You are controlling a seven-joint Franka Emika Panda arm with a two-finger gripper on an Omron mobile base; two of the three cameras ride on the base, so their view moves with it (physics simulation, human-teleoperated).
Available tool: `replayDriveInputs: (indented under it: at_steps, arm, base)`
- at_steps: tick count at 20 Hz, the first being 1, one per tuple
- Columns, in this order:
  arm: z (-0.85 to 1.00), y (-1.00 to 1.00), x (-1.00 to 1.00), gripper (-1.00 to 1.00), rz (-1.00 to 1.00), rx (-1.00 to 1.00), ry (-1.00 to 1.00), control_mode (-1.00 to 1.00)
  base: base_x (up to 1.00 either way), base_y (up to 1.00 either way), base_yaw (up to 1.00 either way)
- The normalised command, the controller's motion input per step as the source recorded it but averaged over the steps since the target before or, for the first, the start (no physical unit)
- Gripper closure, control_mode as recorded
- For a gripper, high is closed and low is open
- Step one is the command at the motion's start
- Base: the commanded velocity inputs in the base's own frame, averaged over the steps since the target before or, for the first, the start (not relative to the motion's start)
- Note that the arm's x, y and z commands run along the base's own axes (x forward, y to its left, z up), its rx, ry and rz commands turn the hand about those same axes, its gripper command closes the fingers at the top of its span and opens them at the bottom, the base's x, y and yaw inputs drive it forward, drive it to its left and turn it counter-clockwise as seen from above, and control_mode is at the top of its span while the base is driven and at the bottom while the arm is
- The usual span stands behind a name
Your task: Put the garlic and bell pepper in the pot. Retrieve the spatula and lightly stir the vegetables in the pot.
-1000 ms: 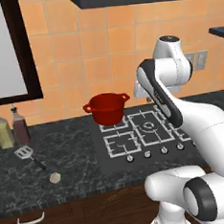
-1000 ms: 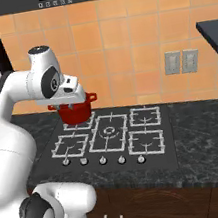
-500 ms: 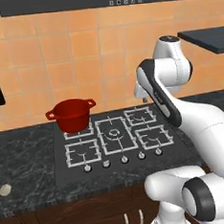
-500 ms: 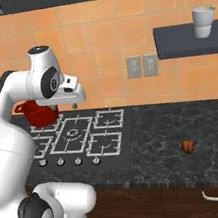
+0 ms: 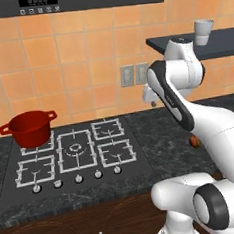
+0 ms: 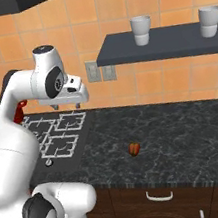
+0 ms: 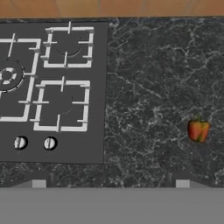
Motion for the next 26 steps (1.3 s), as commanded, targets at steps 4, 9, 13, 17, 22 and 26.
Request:
replayDriveInputs:
  at_steps: [4, 9, 13, 17, 22, 26]
  arm:
    - [-0.41, -0.04, 0.0, -1.0, -0.01, 0.0, 0.0, -1.0]
    - [-0.78, -0.35, -0.35, -1.0, -0.16, 0.0, 0.0, -1.0]
    - [-1.0, -0.38, -0.43, -1.0, -0.12, 0.06, 0.0, -1.0]
    - [-0.81, -0.19, -0.06, -1.0, -0.05, 0.04, 0.04, -1.0]
    - [-0.09, -0.09, 0.0, -1.0, -0.01, 0.0, 0.03, -1.0]
    - [0.0, -0.4, 0.0, -1.0, -0.05, 0.0, 0.08, -1.0]
  base:
    - [0.0, 0.0, 0.0]
    - [0.0, 0.0, 0.0]
    - [0.0, 0.0, 0.0]
    - [0.0, 0.0, 0.0]
    - [0.0, 0.0, 0.0]
    - [0.0, 0.0, 0.0]
